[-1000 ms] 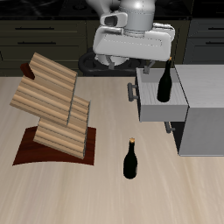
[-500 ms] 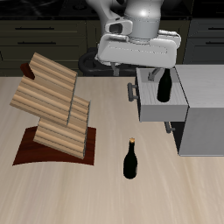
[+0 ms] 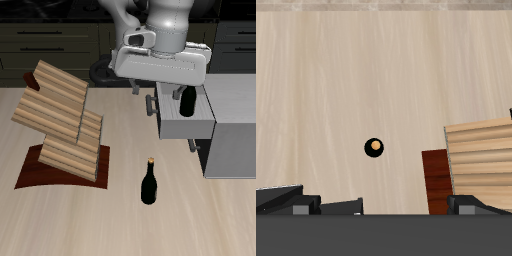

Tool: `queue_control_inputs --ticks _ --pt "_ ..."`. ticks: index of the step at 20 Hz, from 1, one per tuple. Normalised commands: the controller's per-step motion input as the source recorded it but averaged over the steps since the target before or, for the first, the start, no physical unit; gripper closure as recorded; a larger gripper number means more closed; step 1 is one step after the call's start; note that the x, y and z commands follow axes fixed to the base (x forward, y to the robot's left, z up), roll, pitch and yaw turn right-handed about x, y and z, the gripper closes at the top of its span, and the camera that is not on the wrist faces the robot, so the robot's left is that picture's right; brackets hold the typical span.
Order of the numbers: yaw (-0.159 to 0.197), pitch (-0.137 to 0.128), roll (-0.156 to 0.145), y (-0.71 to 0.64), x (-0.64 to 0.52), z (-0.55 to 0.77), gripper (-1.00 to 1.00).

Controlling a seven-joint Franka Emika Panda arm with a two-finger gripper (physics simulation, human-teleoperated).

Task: Place the wine bottle from the table onto the top layer of the wine rack

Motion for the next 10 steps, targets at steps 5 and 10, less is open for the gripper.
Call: queue_control_inputs --ticks 5,10 --pt "-0.004 0.033 -0.007 -0.04 0.19 -0.16 -1.00" --pt "-0.011 0.047 0.014 0.03 0.12 -0.23 -1.00"
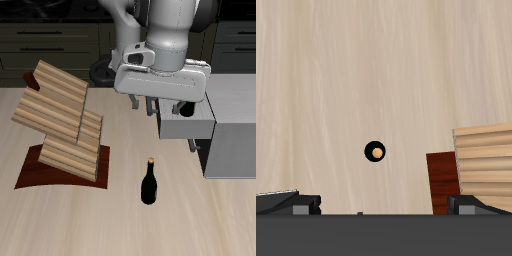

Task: Place the wine bottle from the table onto the top layer of the wine rack

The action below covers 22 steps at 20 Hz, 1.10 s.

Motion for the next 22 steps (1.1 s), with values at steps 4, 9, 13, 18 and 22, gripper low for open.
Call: queue_control_inputs --ticks 4,9,13,18,22 --pt "0.010 0.034 0.022 0.00 0.08 -0.30 -1.00" --pt "-0.006 0.030 0.003 -0.01 0.02 -0.23 -1.00" --pt "-0.003 0.018 0.023 0.03 -0.02 -0.24 -1.00" --pt "0.004 0.018 0.000 -0.03 0.03 -0.14 -1.00" --pt "0.028 -0.013 -0.036 -0.13 0.09 -0.13 -1.00"
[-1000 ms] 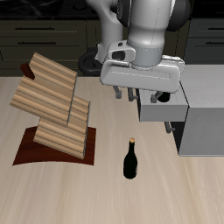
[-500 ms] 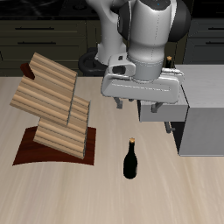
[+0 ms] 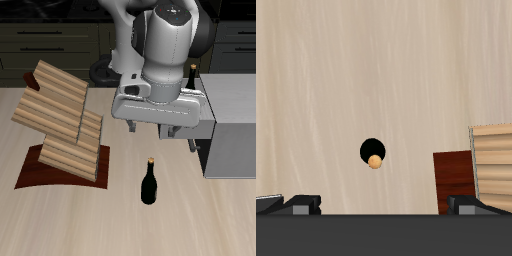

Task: Place the wine bottle from the table onto the top layer of the wine rack

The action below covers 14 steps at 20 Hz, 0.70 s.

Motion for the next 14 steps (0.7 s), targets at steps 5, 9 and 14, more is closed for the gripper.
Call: queue_control_inputs --ticks 5,9,14 --pt "-0.020 0.018 -0.002 -0.05 0.04 -0.17 -1.00" --pt "-0.007 0.034 0.007 0.05 0.01 -0.33 -1.00" --pt "-0.019 -0.014 0.014 0.12 -0.11 -0.15 -1.00"
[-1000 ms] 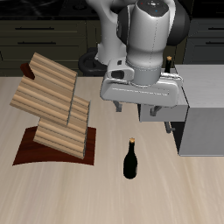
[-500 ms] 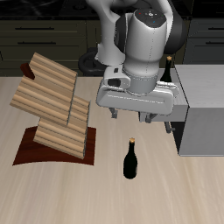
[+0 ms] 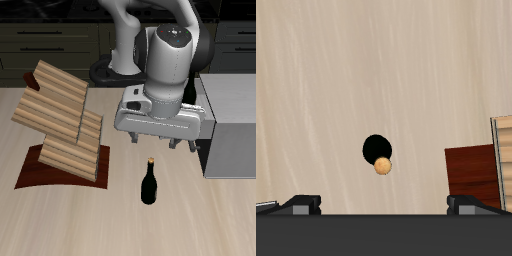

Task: Place the wine bottle from the table onto the top layer of the wine rack

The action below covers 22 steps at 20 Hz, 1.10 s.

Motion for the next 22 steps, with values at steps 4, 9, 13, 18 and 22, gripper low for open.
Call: queue_control_inputs --ticks 4,9,13,18,22 --pt "0.004 -0.034 0.008 0.02 -0.09 -0.14 -1.00" --pt "0.000 -0.015 -0.029 -0.12 0.05 -0.08 -1.00" --pt "0.018 -0.011 -0.008 -0.08 0.05 -0.11 -1.00" --pt "-0.016 0.018 -0.004 0.02 0.02 -0.16 -1.00" --pt "0.004 0.020 0.014 0.08 0.03 -0.23 -1.00"
